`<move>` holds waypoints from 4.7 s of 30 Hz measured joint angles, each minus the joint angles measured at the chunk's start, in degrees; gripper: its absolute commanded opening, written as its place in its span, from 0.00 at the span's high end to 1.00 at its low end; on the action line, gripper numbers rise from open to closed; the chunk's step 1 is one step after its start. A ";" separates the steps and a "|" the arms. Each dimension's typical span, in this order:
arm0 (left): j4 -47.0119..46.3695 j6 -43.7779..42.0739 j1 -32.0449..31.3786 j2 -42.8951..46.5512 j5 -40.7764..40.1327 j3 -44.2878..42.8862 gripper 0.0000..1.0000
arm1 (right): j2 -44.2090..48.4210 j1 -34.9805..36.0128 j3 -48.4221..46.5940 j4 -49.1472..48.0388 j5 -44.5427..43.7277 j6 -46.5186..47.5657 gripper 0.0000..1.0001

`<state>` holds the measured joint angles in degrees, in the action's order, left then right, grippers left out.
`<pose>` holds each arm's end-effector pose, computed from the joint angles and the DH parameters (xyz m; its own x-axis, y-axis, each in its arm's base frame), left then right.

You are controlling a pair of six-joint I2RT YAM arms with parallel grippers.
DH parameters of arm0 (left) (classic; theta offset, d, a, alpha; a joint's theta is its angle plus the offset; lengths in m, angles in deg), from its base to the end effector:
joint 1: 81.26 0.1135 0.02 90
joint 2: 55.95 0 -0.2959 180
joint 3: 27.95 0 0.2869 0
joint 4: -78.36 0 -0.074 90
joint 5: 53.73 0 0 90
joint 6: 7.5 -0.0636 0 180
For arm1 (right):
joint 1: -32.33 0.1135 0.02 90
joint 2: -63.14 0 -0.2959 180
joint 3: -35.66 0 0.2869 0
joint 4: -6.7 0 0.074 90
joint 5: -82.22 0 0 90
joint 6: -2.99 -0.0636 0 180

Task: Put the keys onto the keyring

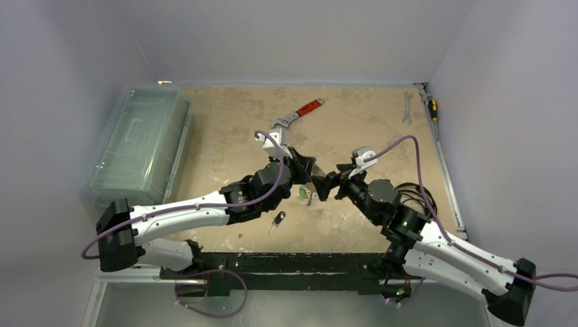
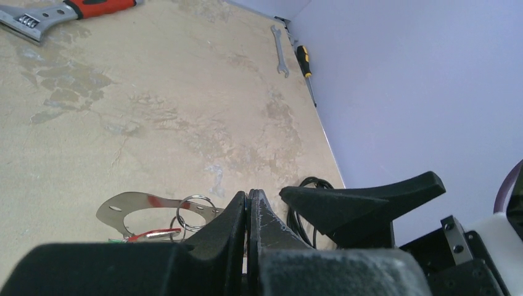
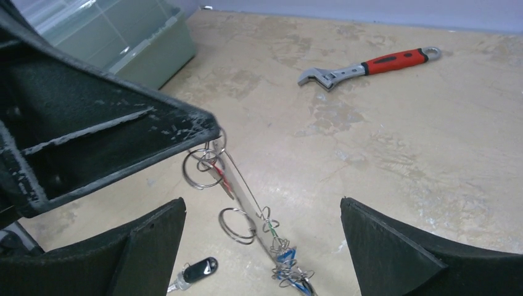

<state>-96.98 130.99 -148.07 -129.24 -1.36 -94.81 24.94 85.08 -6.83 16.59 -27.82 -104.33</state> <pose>0.1704 -0.2991 0.3409 -0.4187 -0.5288 -0.7383 0.2694 0.7041 -0.6570 0.1424 0.1513 0.3049 -0.2176 0.1760 -0.9601 -0.4992 0.8251 0.2644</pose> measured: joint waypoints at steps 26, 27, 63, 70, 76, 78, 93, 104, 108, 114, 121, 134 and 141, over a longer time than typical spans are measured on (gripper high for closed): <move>-1.40 1.79 0.57 -1.81 -1.20 -2.54 1.00 | -6.93 4.76 0.00 -13.64 -23.37 8.85 0.02; -1.38 1.73 0.57 -1.81 -1.20 -2.54 1.00 | -6.49 4.76 0.02 -13.62 -23.80 8.87 0.02; -6.69 -29.68 0.74 17.35 24.72 3.15 1.00 | 8.79 -2.36 -5.25 -9.81 32.98 4.66 0.50; -8.61 -31.19 0.74 20.52 30.84 4.07 1.00 | 8.35 -3.61 -5.27 -13.18 38.42 2.97 0.51; -9.25 -32.41 0.74 22.51 34.93 4.90 1.00 | 7.91 -5.33 -6.56 -14.19 41.24 1.90 0.53; -9.25 -32.96 0.74 23.06 36.09 4.96 1.00 | 7.15 -5.86 -7.67 -14.95 42.47 1.55 0.56; -9.31 -33.31 0.74 25.38 39.36 5.75 1.00 | -1.62 -7.10 -9.75 -23.58 51.58 -3.04 0.77; -9.40 -33.33 0.74 25.70 40.48 5.84 1.00 | -2.69 -8.26 -9.75 -25.88 52.74 -4.13 0.79; -9.94 -33.33 0.74 25.97 40.63 5.84 1.00 | -3.37 -8.48 -9.75 -26.23 54.18 -4.59 0.78; -10.93 -33.33 0.74 25.94 41.86 5.84 1.00 | -4.85 -8.57 -9.75 -26.97 56.70 -5.27 0.77; -11.39 -33.35 0.74 25.42 42.42 5.84 1.00 | -4.94 -8.79 -9.75 -27.23 58.27 -5.62 0.74; -11.41 -34.49 0.74 25.24 43.85 5.84 1.00 | -4.17 -9.11 -10.54 -26.86 59.06 -5.60 0.74; -11.61 -34.60 0.79 24.35 45.38 5.84 1.00 | -4.74 -9.27 -10.78 -26.56 60.22 -5.57 0.81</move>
<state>-108.59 96.39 -147.28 -104.89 44.02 -88.97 20.20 75.81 -17.61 -9.96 32.40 -109.91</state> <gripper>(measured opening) 0.009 0.229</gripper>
